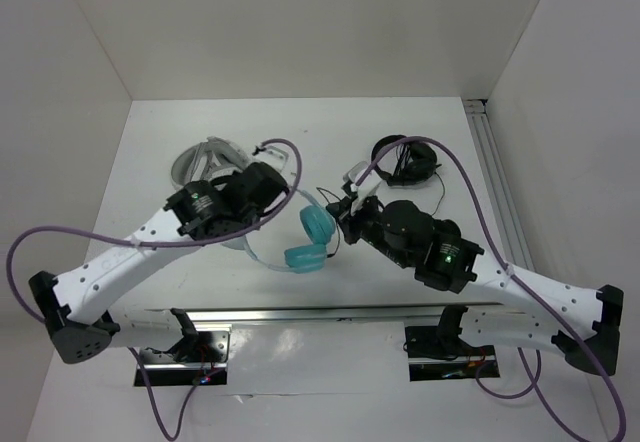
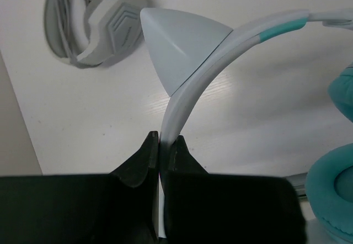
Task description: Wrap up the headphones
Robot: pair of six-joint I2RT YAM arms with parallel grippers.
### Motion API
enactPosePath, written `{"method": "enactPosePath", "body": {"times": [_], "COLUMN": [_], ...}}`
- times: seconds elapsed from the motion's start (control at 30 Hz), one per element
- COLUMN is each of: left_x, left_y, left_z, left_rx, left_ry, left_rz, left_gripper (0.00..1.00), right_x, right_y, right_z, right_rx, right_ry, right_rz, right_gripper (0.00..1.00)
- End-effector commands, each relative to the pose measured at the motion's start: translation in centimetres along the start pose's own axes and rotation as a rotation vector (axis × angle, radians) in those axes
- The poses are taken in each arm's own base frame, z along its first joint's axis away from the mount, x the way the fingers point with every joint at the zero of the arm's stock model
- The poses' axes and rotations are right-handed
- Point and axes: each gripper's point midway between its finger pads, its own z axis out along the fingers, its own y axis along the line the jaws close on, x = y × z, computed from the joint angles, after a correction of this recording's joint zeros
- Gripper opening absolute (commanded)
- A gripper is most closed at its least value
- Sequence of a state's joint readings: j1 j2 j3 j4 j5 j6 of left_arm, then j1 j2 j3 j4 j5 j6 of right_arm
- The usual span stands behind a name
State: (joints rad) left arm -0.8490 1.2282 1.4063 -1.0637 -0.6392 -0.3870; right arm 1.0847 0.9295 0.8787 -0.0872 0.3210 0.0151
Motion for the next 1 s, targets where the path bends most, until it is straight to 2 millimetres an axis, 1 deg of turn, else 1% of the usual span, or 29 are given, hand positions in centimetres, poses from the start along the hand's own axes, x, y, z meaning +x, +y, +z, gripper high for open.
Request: {"method": "enactPosePath", "body": {"times": [0.0, 0.03, 0.07, 0.13, 0.17, 0.2, 0.23, 0.27, 0.3, 0.33, 0.4, 0.43, 0.47, 0.5, 0.53, 0.57, 0.6, 0.67, 0.73, 0.77, 0.8, 0.87, 0.9, 0.93, 0.97], "left_x": [-2.3, -2.1, -1.9, -1.5, -1.1, -0.7, -0.6, -0.3, -0.5, -0.4, -0.8, -0.8, -0.9, -1.0, -0.7, -0.5, -0.3, -0.4, -0.3, -0.4, -0.1, -0.1, -0.1, -0.1, -1.1], "left_y": [-3.2, -4.0, -5.0, -6.1, -7.0, -7.3, -7.1, -6.4, -5.2, -4.8, -4.3, -4.3, -3.9, -3.5, -2.8, -2.1, -1.5, -0.8, -0.9, -1.0, -1.2, -2.0, -2.8, -3.7, -4.3], "left_z": [0.1, 0.0, -0.3, -0.3, -0.5, -0.7, -0.4, -0.1, -0.1, -0.1, -0.5, -0.5, -0.4, -0.3, -0.1, 0.1, 0.7, 0.9, 1.1, 1.1, 1.3, 1.3, 1.7, 1.7, 0.8], "left_rx": [0.043, 0.055, 0.07, 0.09, 0.109, 0.128, 0.106, 0.062, -0.008, -0.026, -0.049, -0.05, -0.067, -0.086, -0.135, -0.165, -0.201, -0.235, -0.238, -0.235, -0.228, -0.168, -0.131, -0.067, -0.005], "left_ry": [-0.093, -0.09, -0.098, -0.099, -0.106, -0.105, -0.108, -0.101, -0.114, -0.111, -0.12, -0.12, -0.122, -0.126, -0.112, -0.105, -0.088, -0.078, -0.071, -0.077, -0.066, -0.056, -0.073, -0.079, -0.146], "left_rz": [0.06, 0.093, 0.135, 0.178, 0.216, 0.226, 0.232, 0.22, 0.203, 0.194, 0.148, 0.148, 0.133, 0.113, 0.124, 0.074, 0.058, 0.033, 0.04, 0.034, 0.04, 0.069, 0.069, 0.077, 0.083], "left_gripper": [0.0, 0.0, 0.0, 0.0, 0.0, 0.0, 0.0, 0.0, 0.0, 0.0, 0.0, 0.0, 0.0, 0.0, 0.0, 0.0, 0.0, 0.0, 0.0, 0.0, 0.0, 0.0, 0.0, 0.0, 0.0], "right_x": [-0.6, -0.4, -0.7, -1.2, -1.0, -2.2, -2.5, -2.9, -3.8, -3.8, -4.5, -4.8, -4.9, -4.7, -5.4, -5.4, -5.9, -5.9, -6.0, -5.8, -6.2, -6.0, -6.0, -5.7, -5.3], "right_y": [0.0, -0.2, -0.6, -1.4, -1.7, -2.0, -2.2, -2.0, -2.0, -1.9, -1.8, -1.9, -1.5, -1.4, -1.3, -1.1, -0.9, -0.7, -0.4, -0.4, -0.2, -0.1, -0.3, -0.5, -0.6], "right_z": [-0.8, -1.0, -1.1, -1.6, -1.7, -2.1, -2.6, -2.9, -3.5, -3.7, -4.3, -4.4, -4.6, -4.6, -4.9, -4.9, -5.0, -5.0, -4.8, -4.9, -5.0, -4.4, -4.4, -4.1, -3.7], "right_rx": [0.003, 0.028, 0.046, 0.083, 0.098, 0.108, 0.109, 0.095, 0.082, 0.068, 0.052, 0.052, 0.03, 0.02, 0.011, -0.001, -0.014, -0.027, -0.038, -0.038, -0.052, -0.052, -0.04, -0.025, -0.012], "right_ry": [0.048, 0.054, 0.052, 0.056, 0.063, 0.041, 0.041, 0.033, 0.011, 0.011, 0.002, 0.002, 0.004, 0.012, 0.004, 0.004, -0.007, -0.007, -0.006, 0.004, -0.006, 0.004, 0.004, 0.015, 0.03], "right_rz": [-0.06, -0.067, -0.08, -0.092, -0.096, -0.086, -0.086, -0.082, -0.072, -0.084, -0.08, -0.09, -0.09, -0.093, -0.09, -0.09, -0.086, -0.095, -0.096, -0.099, -0.096, -0.108, -0.119, -0.123, -0.141], "right_gripper": [0.0, 0.0, 0.0, 0.0, 0.0, 0.0, 0.0, 0.0, 0.0, 0.0, 0.0, 0.0, 0.0, 0.0, 0.0, 0.0, 0.0, 0.0, 0.0, 0.0, 0.0, 0.0, 0.0, 0.0, 0.0]}}
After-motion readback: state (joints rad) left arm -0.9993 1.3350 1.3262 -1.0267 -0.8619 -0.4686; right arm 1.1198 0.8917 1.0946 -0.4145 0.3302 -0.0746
